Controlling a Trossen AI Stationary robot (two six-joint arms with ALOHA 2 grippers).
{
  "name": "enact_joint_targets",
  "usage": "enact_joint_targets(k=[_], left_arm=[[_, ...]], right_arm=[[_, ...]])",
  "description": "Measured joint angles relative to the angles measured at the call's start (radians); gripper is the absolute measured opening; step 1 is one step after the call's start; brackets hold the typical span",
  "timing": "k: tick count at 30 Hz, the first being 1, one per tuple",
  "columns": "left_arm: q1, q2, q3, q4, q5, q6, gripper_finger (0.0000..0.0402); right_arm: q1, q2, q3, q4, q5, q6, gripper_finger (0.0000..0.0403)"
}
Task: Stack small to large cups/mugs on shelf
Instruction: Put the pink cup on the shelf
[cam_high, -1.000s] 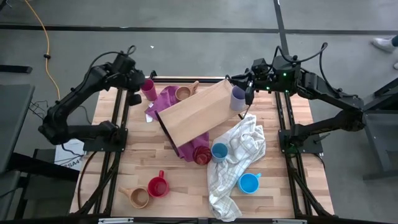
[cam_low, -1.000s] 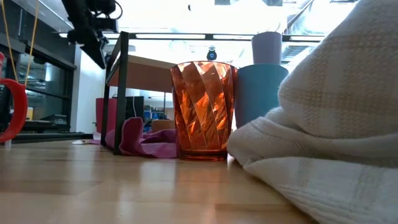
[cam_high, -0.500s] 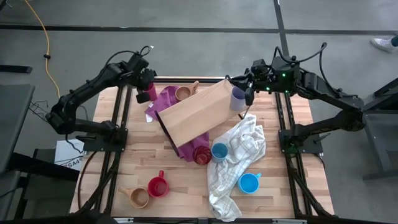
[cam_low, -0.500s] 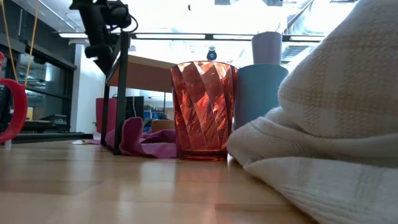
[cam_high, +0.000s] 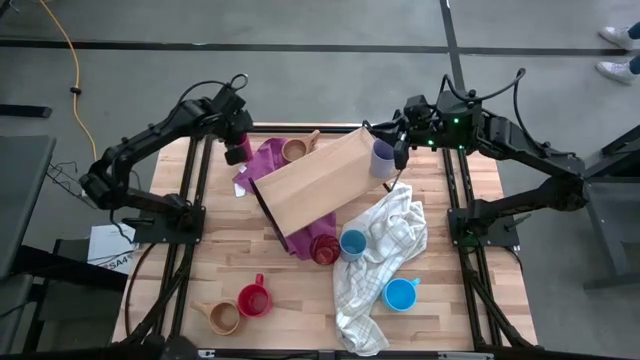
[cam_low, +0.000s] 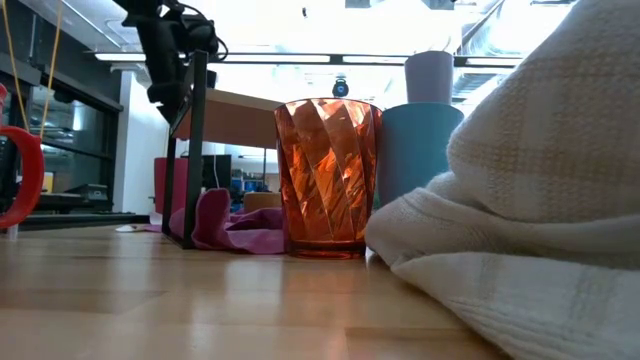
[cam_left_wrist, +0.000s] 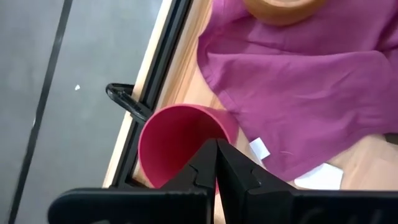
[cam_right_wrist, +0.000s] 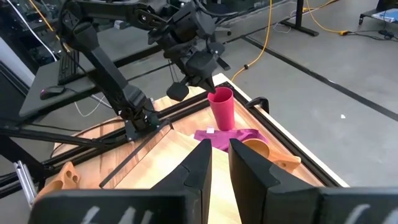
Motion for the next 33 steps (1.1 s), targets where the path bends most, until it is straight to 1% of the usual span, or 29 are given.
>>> enact_joint_targets(k=[5,8,11,13,16,20,23,26,33], left_arm=[[0.057,0.000,0.000,0.013,0.024,-0.028,0.0001],[0.106,-0.001,0.000,0.014,0.101,-0.033,0.0001],[0.120,0.000,0.000,0.026,0.158,-0.041,0.0003],[0.119,0.000,0.000,0.030,0.185,-0.043,0.0011],[0.118,0.000,0.000,0.027,0.217,-0.040,0.0035],[0.119,0.001,0.000,0.028,0.210,-0.047,0.0069],[0.118,0.001,0.000,0.014,0.200,-0.047,0.0085],[0.118,0.015,0.000,-0.010,0.182,-0.046,0.0088],[0.116,0.059,0.000,-0.028,0.182,-0.045,0.0086]], right_arm=[[0.000,0.000,0.000,-0.018,-0.004,-0.012,0.0048],[0.000,0.000,0.000,-0.023,-0.010,-0.011,0.0048],[0.000,0.000,0.000,-0.023,-0.012,-0.012,0.0048],[0.000,0.000,0.000,-0.023,-0.012,-0.015,0.0048],[0.000,0.000,0.000,-0.028,-0.012,-0.020,0.0048],[0.000,0.000,0.000,-0.039,-0.012,-0.021,0.0048],[0.000,0.000,0.000,-0.038,-0.012,-0.023,0.0048],[0.000,0.000,0.000,-0.038,-0.012,-0.024,0.0048],[0.000,0.000,0.000,-0.038,-0.011,-0.033,0.0048]])
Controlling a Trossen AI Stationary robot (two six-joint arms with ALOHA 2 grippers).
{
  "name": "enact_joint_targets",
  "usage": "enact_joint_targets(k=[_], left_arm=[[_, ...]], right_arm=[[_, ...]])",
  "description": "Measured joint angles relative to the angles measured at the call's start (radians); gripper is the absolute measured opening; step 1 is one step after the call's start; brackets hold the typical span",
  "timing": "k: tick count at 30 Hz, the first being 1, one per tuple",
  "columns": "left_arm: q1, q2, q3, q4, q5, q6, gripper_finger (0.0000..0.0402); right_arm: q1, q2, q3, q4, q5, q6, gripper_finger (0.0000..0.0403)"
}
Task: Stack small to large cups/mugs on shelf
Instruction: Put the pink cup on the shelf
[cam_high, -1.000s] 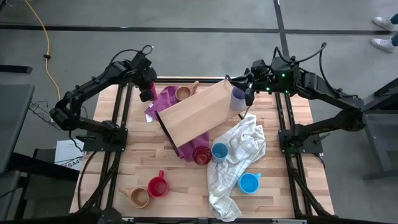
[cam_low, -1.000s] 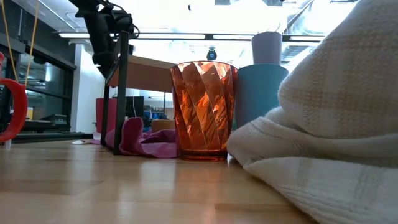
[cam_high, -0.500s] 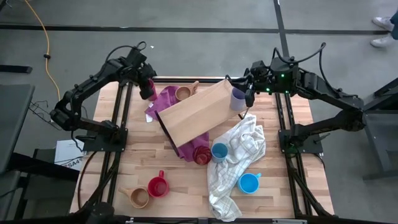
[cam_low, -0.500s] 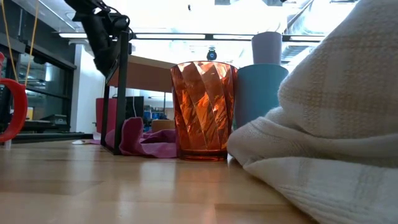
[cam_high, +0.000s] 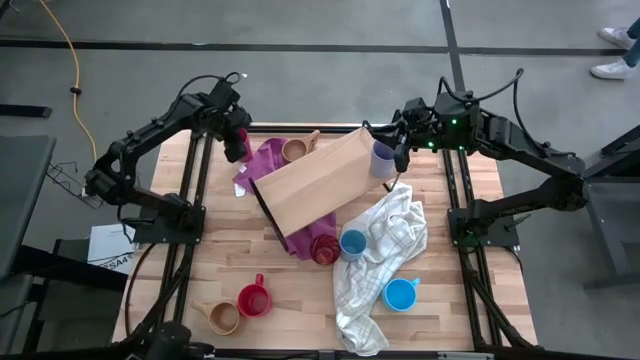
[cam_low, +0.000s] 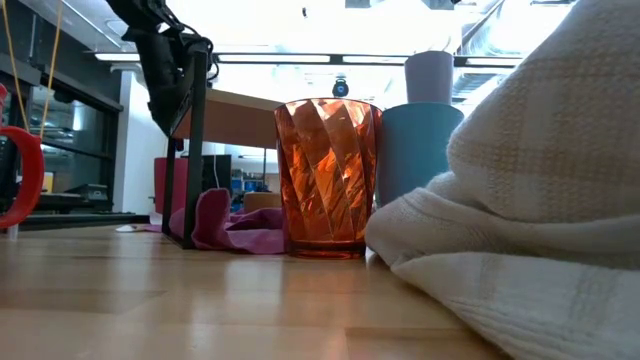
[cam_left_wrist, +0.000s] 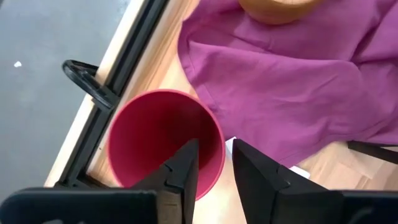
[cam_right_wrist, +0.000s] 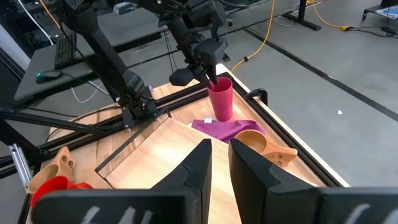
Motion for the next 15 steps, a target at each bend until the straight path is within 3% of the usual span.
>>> enact_joint_targets(k=[15], left_arm=[[0.001,0.039,0.000,-0.024,0.007,0.019,0.0085]], right_arm=[[0.000,0.000,0.000,0.000,0.000,-0.013,0.0048]])
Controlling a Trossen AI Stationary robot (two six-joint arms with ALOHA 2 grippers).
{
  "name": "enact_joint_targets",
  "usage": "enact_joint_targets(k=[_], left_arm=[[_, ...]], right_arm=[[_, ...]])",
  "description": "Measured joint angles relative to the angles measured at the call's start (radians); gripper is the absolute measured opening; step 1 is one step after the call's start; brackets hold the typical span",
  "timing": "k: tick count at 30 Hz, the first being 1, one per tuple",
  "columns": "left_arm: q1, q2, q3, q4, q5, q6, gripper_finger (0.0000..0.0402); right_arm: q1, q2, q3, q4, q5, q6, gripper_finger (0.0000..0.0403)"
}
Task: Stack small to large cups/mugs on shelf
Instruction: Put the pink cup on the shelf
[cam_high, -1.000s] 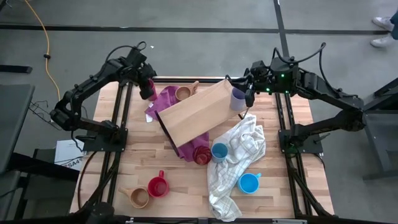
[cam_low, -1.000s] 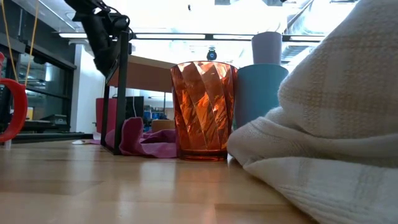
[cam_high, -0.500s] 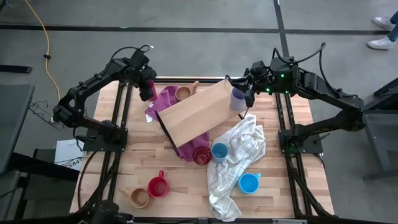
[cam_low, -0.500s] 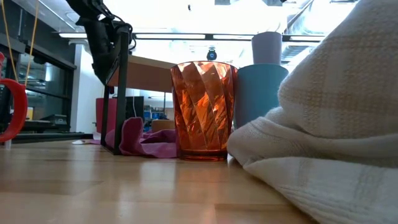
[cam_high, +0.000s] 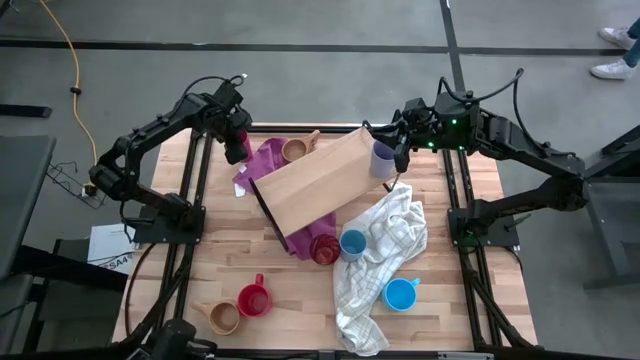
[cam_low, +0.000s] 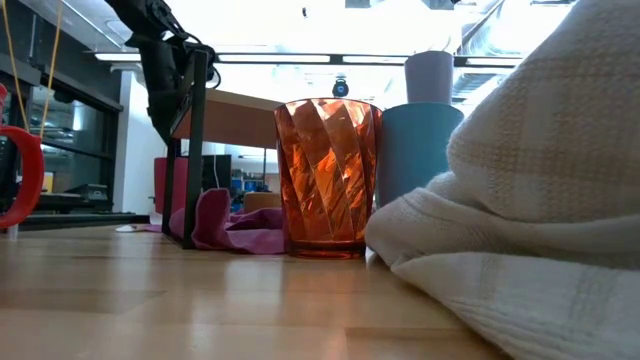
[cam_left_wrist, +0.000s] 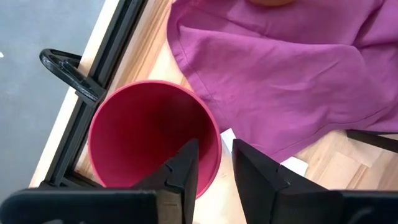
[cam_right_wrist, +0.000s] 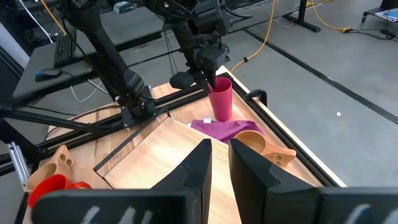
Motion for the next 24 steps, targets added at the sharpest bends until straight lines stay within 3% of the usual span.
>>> enact_joint_targets(k=[18,24], left_arm=[[0.000,0.045,0.000,-0.014,-0.006,0.018,0.0085],[0.000,0.045,0.000,-0.012,-0.020,0.032,0.0060]], right_arm=[[0.000,0.000,0.000,0.000,0.000,0.003,0.0048],[0.000,0.000,0.000,0.000,0.000,0.003,0.0048]])
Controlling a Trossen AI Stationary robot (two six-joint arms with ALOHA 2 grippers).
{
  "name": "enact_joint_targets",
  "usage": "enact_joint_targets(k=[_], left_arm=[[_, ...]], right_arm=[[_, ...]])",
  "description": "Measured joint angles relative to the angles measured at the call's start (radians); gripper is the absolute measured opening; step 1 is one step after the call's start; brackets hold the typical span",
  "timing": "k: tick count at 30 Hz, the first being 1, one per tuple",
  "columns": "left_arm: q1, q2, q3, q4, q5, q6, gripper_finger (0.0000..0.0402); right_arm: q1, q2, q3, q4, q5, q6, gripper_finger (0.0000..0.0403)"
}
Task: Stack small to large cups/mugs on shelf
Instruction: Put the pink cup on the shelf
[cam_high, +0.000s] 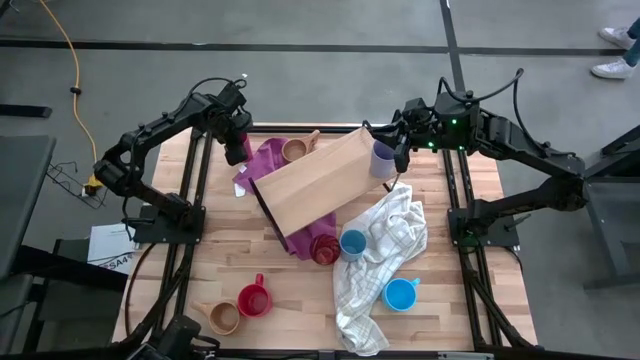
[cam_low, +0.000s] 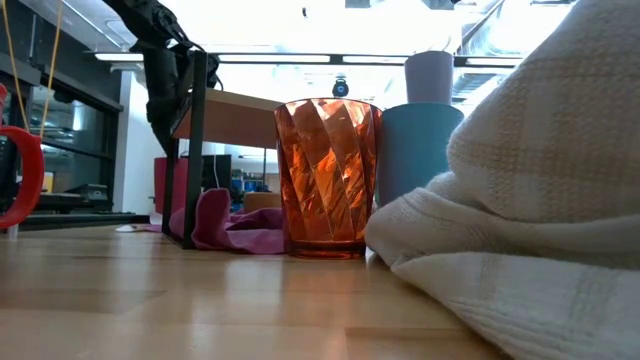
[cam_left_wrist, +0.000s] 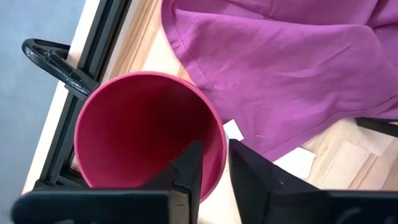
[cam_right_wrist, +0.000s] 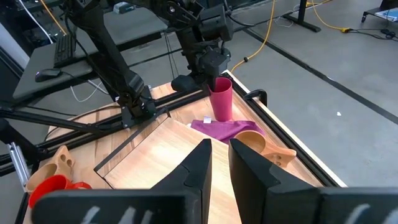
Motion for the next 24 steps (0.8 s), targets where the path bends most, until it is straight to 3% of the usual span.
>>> enact_joint_targets(k=[7,24], left_arm=[[0.000,0.000,0.000,0.014,0.000,0.003,0.0006],[-0.001,-0.018,0.005,-0.011,0.019,0.010,0.0002]], right_arm=[[0.000,0.000,0.000,0.000,0.000,0.000,0.0048],[0.000,0.000,0.000,0.000,0.000,0.006,0.0048]])
